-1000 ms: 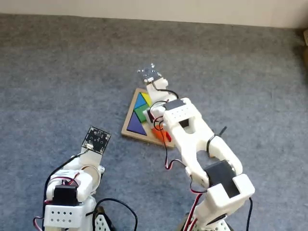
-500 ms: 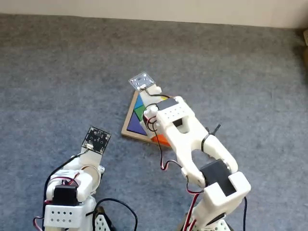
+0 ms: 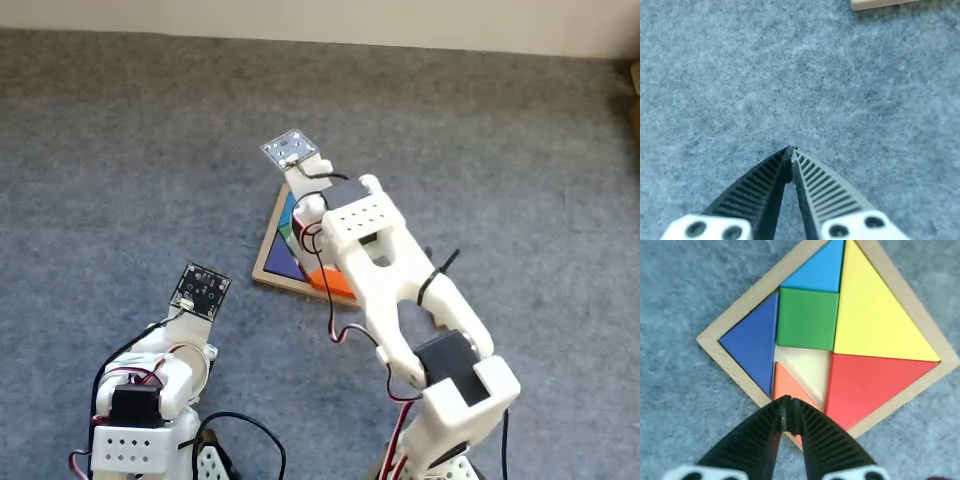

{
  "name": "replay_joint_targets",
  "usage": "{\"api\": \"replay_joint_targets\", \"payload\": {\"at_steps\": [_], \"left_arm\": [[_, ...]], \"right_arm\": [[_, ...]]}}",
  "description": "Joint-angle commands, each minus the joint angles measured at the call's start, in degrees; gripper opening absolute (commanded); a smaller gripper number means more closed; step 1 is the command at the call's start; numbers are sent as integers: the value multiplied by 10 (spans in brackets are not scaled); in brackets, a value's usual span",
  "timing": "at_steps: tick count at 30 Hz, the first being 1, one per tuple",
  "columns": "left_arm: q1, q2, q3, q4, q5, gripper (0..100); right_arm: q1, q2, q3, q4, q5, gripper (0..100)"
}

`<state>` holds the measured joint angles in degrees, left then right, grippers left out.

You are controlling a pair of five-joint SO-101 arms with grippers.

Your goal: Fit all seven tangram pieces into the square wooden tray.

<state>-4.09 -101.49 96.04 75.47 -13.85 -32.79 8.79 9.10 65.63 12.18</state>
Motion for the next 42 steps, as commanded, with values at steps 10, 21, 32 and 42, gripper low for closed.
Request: {"api": "replay_joint_targets", "payload": {"at_steps": [10, 21, 32, 42], "left_arm": [[-5, -29, 11, 3, -7, 7], [-5, -29, 11, 3, -7, 7], [-5, -29, 11, 3, -7, 7], [-5, -29, 11, 3, -7, 7]], "right_arm": [[-11, -6, 117, -85, 4, 8], [-9, -6, 122, -163, 4, 8], [7, -153, 128, -149, 3, 8], [6, -200, 255, -138, -20, 8]]}}
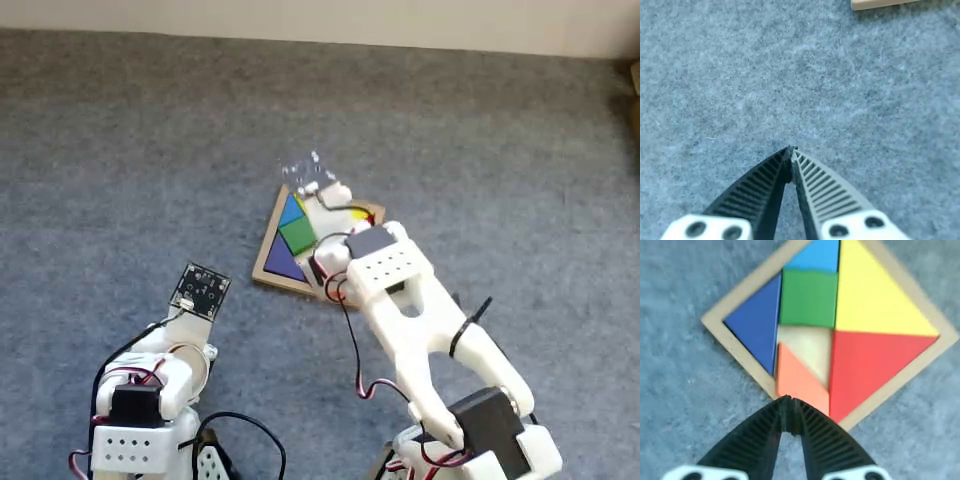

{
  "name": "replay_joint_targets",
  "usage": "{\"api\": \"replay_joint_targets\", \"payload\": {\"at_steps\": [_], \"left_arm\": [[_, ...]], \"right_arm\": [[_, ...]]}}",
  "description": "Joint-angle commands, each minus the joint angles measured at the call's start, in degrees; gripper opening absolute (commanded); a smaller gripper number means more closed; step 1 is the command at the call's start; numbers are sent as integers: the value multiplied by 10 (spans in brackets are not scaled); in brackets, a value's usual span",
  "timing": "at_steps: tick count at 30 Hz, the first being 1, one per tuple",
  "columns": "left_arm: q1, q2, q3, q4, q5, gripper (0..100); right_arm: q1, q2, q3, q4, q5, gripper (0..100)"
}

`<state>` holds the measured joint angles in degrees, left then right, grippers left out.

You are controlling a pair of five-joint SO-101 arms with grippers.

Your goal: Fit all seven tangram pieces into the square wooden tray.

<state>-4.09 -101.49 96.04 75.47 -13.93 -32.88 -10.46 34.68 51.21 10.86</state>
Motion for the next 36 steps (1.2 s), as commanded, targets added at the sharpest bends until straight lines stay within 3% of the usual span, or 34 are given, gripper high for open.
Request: {"api": "replay_joint_targets", "payload": {"at_steps": [1, 11, 20, 30, 36], "left_arm": [[-5, -29, 11, 3, -6, 7], [-5, -29, 11, 3, -6, 7], [-5, -29, 11, 3, -6, 7], [-5, -29, 11, 3, -6, 7], [-5, -29, 11, 3, -6, 7]], "right_arm": [[7, 7, -1, 6, -7, 8], [8, 101, -54, 6, -4, 8], [9, -44, -11, -3, -4, 8], [9, 9, 58, -233, -4, 8], [9, 94, 58, -247, -4, 8]]}}
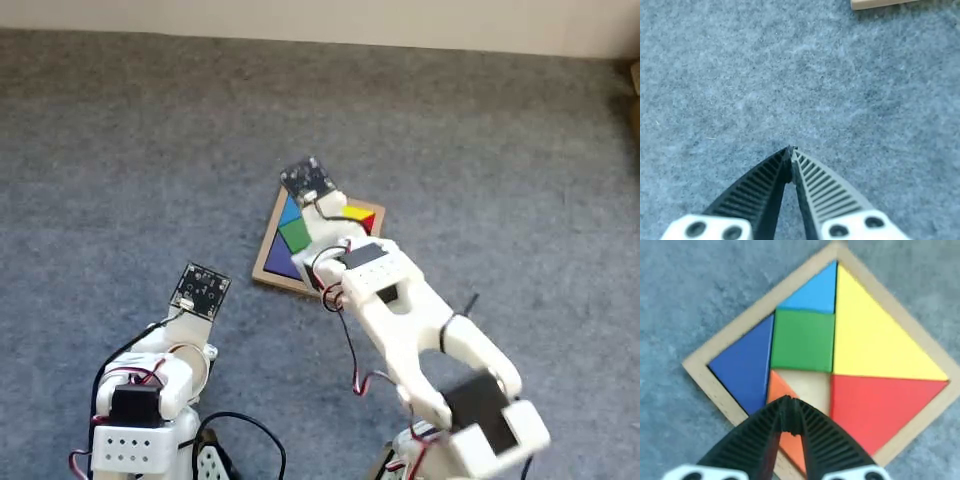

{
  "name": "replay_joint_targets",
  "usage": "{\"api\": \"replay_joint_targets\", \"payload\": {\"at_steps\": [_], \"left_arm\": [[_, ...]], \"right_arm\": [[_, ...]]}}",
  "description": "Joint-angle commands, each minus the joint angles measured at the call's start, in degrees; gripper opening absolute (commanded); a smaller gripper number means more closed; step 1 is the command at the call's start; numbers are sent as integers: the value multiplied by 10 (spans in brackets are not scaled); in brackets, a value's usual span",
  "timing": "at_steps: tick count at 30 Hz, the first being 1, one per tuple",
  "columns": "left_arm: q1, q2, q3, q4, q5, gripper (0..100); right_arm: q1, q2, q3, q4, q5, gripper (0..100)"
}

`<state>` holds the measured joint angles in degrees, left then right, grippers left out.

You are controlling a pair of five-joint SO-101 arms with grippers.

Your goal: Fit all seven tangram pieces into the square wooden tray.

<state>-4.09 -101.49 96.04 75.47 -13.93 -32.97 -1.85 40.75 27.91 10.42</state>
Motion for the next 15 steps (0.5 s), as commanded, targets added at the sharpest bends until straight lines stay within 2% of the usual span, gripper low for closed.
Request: {"api": "replay_joint_targets", "payload": {"at_steps": [1, 9, 15], "left_arm": [[-5, -29, 11, 3, -6, 7], [-5, -29, 11, 3, -6, 7], [-5, -29, 11, 3, -6, 7]], "right_arm": [[9, 9, -1, -14, 1, 8], [7, -3, -41, 127, 1, 8], [10, -74, -56, 212, 1, 8]]}}
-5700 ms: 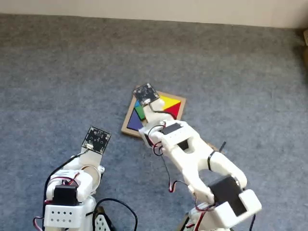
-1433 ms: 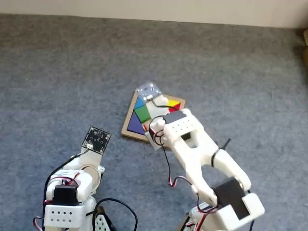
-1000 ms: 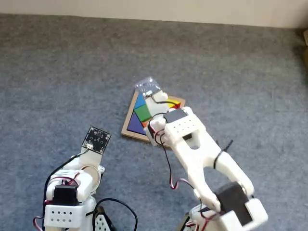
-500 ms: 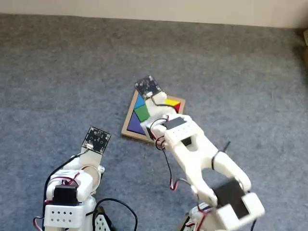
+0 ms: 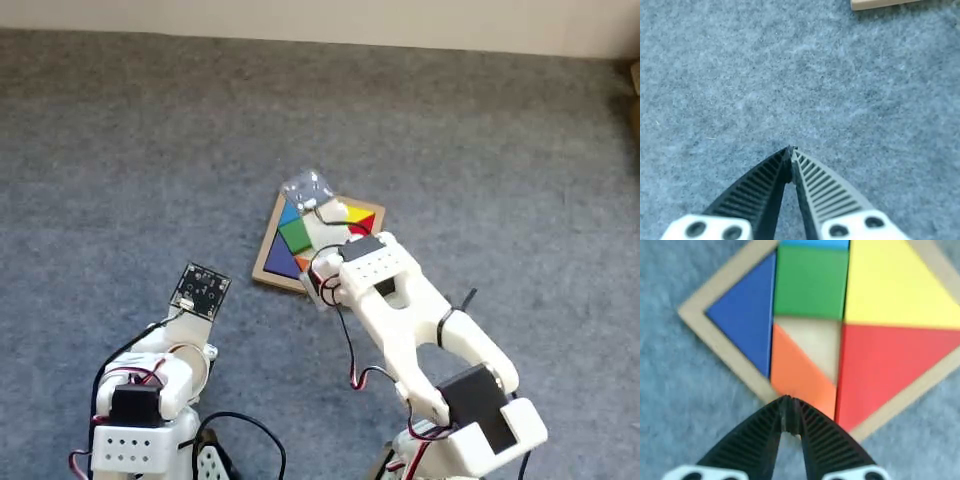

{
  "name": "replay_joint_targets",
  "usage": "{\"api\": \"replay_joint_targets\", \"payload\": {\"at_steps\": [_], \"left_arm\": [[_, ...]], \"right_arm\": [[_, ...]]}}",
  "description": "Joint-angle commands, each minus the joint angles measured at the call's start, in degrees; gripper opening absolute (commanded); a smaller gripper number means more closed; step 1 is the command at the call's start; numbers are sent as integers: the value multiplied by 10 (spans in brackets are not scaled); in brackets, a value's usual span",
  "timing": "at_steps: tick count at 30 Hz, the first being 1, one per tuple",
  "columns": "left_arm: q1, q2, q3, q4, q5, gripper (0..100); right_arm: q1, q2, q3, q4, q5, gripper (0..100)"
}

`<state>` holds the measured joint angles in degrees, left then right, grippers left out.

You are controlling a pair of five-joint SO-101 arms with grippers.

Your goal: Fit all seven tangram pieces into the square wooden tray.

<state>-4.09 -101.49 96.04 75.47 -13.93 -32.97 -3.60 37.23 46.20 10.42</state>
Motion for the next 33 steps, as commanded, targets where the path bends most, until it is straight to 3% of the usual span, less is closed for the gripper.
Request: {"api": "replay_joint_targets", "payload": {"at_steps": [1, 9, 17, 20, 26, 30, 33], "left_arm": [[-5, -29, 11, 3, -6, 7], [-5, -29, 11, 3, -6, 7], [-5, -29, 11, 3, -6, 7], [-5, -29, 11, 3, -6, 7], [-5, -29, 11, 3, -6, 7], [-5, -29, 11, 3, -6, 7], [-5, -29, 11, 3, -6, 7]], "right_arm": [[12, -77, -20, 35, 1, 8], [70, -232, -15, 96, 1, 10], [148, -263, -15, 228, 47, 14], [206, -263, -14, 231, 95, 39], [264, -263, 25, 229, 233, 248], [265, -263, 93, 193, 331, 264], [267, -262, 145, 129, 362, 264]]}}
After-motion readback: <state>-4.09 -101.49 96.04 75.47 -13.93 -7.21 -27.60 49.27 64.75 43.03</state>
